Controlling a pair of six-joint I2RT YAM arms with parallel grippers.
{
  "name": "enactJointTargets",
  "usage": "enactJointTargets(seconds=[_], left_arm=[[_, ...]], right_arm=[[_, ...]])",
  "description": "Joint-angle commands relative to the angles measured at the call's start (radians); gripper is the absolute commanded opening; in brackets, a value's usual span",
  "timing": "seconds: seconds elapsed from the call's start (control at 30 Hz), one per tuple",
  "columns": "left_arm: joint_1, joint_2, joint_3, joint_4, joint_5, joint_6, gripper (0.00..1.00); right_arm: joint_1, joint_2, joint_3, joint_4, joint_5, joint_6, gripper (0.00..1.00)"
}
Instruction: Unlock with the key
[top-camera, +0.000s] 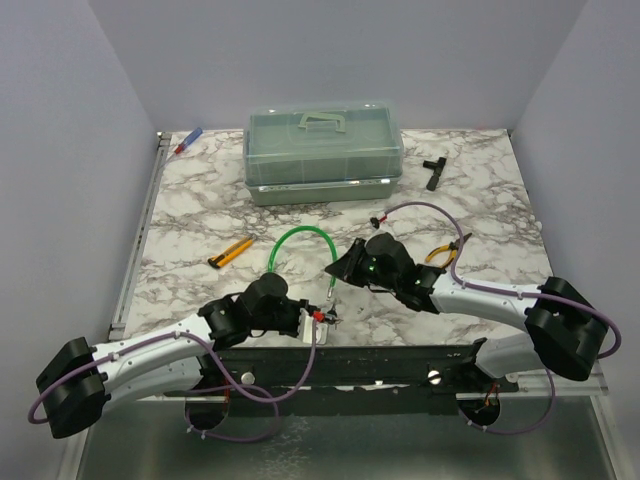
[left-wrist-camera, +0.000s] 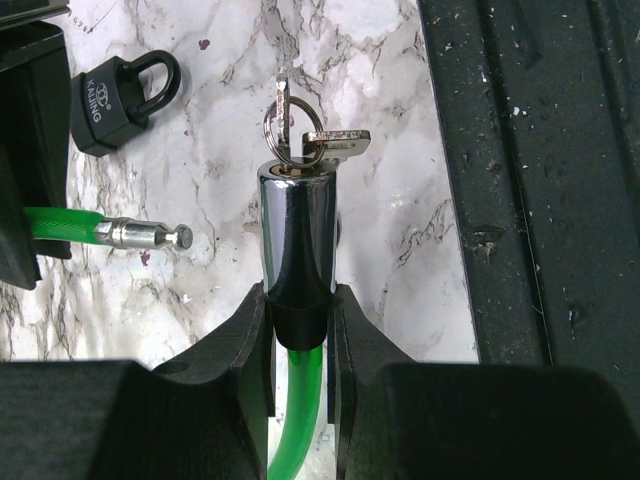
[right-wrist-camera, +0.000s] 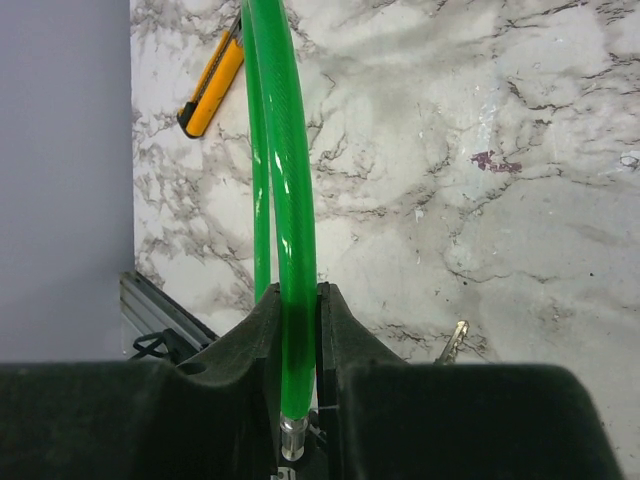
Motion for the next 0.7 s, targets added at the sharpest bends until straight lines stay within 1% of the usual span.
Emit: enactJointTargets(seconds=[0.0,0.13,0.27,0.37,0.5,0.67], left_arm=[[-0.009,-0.028,-0.004,0.033,0.011,0.028,0.00],[-0.011,-0.049,-0.006,0.024,0.003,0.034,0.00],[-0.013,-0.078,-0.011,0.005,-0.037,0.054,0.00],[-0.013,-0.096,-0.012,-0.032,-0.083,0.066,0.00],[-0.014,-0.102,-0.005,-0.094,-0.152,0.095,0.00],[-0.012,-0.125,-0.028,-0.139,-0.287,0.155,0.00]], right_arm=[[0.000,-0.001,0.029,0.010,0.026,-0.048,0.00],[0.000,-0.030,0.033,-0.027,0.066,-0.068,0.00],[-0.007,-0.077,0.039,-0.091,0.135,-0.100,0.00],[-0.034,-0.117,0.036,-0.130,0.168,-0.125,0.00],[-0.116,-0.174,0.025,-0.175,0.179,-0.156,0.00],[-0.251,-0.214,0.020,-0.198,0.152,-0.182,0.00]])
